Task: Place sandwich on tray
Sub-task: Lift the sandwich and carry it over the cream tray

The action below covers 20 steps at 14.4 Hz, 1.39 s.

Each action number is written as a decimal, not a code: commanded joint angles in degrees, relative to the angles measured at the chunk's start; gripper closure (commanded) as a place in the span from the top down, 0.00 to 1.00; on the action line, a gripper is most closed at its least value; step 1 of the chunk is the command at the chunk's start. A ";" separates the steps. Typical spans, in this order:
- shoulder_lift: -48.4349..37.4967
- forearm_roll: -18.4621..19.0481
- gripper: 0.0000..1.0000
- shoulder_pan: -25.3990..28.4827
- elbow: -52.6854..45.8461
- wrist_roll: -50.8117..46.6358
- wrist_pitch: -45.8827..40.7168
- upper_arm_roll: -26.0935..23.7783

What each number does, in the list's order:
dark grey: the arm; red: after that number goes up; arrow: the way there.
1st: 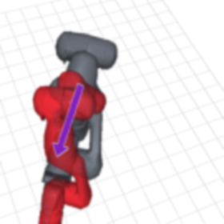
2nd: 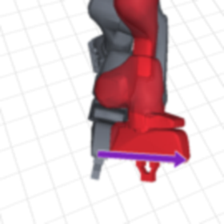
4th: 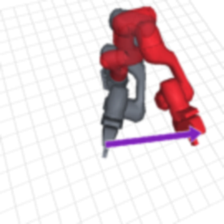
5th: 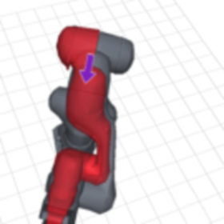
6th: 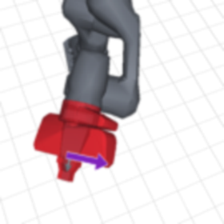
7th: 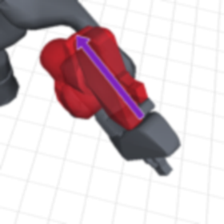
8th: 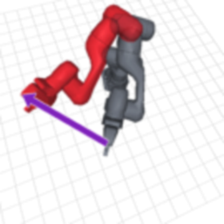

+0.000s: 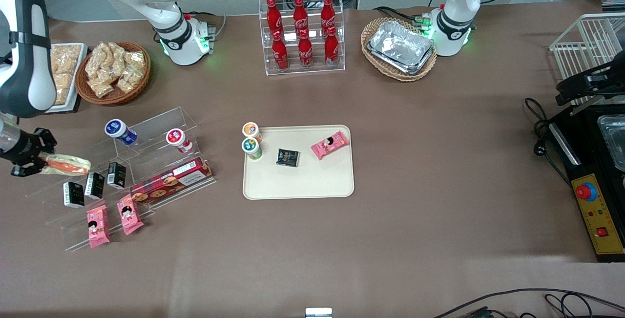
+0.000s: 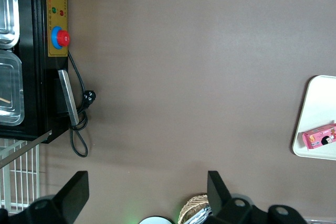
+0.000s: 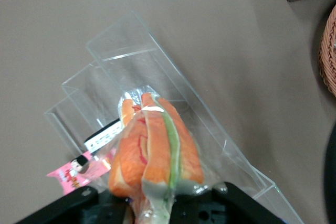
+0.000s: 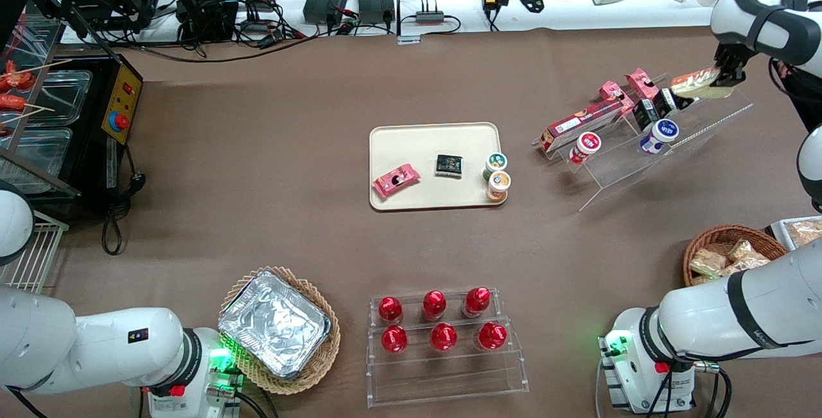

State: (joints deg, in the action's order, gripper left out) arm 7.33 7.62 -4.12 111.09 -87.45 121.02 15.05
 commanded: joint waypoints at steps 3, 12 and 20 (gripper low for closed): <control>-0.13 -3.75 0.17 0.51 -10.62 6.06 -10.88 -0.81; 0.05 -14.37 0.17 8.06 -18.88 1.87 -20.56 -8.72; 4.26 -14.65 0.17 23.96 -20.47 -21.44 -16.52 -9.51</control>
State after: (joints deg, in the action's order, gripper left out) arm 8.16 -6.09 15.96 92.80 -105.36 103.19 5.21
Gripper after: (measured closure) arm 0.802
